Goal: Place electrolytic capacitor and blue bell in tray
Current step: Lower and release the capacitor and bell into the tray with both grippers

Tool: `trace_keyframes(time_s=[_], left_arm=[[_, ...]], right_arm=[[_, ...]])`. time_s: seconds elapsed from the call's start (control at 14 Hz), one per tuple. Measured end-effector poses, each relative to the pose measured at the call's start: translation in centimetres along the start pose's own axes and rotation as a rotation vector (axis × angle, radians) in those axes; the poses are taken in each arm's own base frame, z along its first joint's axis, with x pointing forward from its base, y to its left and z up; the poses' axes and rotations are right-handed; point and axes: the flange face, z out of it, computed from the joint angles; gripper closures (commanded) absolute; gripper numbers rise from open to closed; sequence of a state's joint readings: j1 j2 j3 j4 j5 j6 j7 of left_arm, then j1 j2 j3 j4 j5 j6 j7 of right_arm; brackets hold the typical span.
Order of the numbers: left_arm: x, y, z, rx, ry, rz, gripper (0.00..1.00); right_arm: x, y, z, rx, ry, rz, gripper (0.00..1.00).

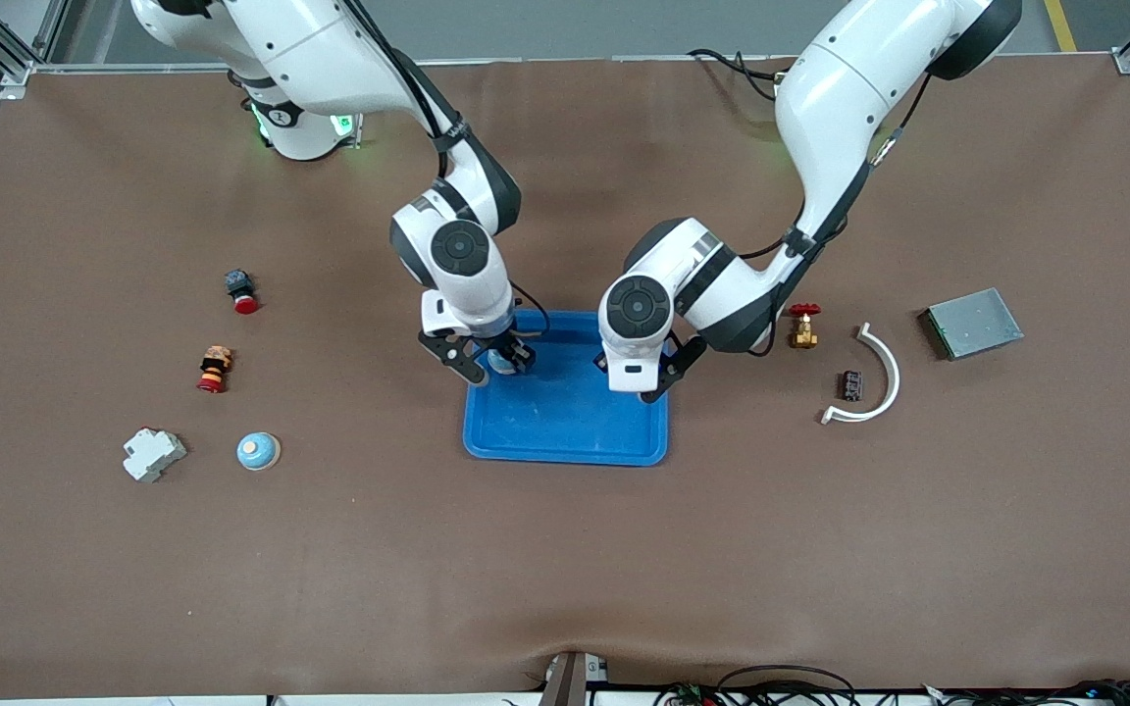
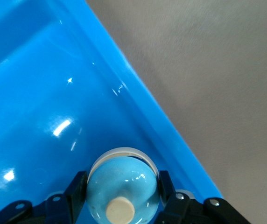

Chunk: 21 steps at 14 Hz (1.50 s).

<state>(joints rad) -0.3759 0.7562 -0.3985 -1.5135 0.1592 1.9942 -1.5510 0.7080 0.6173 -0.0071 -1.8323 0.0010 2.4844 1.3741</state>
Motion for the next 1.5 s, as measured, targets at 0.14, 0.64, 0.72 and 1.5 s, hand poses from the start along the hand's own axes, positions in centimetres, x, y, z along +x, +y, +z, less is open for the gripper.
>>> trace_keyframes(time_s=[0.14, 0.64, 0.72, 1.5], left_arm=[[0.0, 0.0, 1.3, 0.015, 0.014, 0.009, 1.0], [-0.8, 0.2, 3.1, 0.035, 0.011, 0.023, 0.96], [-0.9, 0.2, 3.2, 0.037, 0.011, 0.025, 0.83], [0.4, 0.2, 0.2, 0.018, 0.072, 0.037, 0.0]], right_arm=[[-0.5, -0.4, 0.9, -0.007, 0.003, 0.004, 1.0], [-0.3, -1.1, 0.8, 0.004, 0.008, 0.039, 0.0], [-0.2, -1.2, 0.8, 0.006, 0.009, 0.041, 0.0], [11.8, -0.7, -8.2, -0.223, -0.001, -0.238, 0.0]])
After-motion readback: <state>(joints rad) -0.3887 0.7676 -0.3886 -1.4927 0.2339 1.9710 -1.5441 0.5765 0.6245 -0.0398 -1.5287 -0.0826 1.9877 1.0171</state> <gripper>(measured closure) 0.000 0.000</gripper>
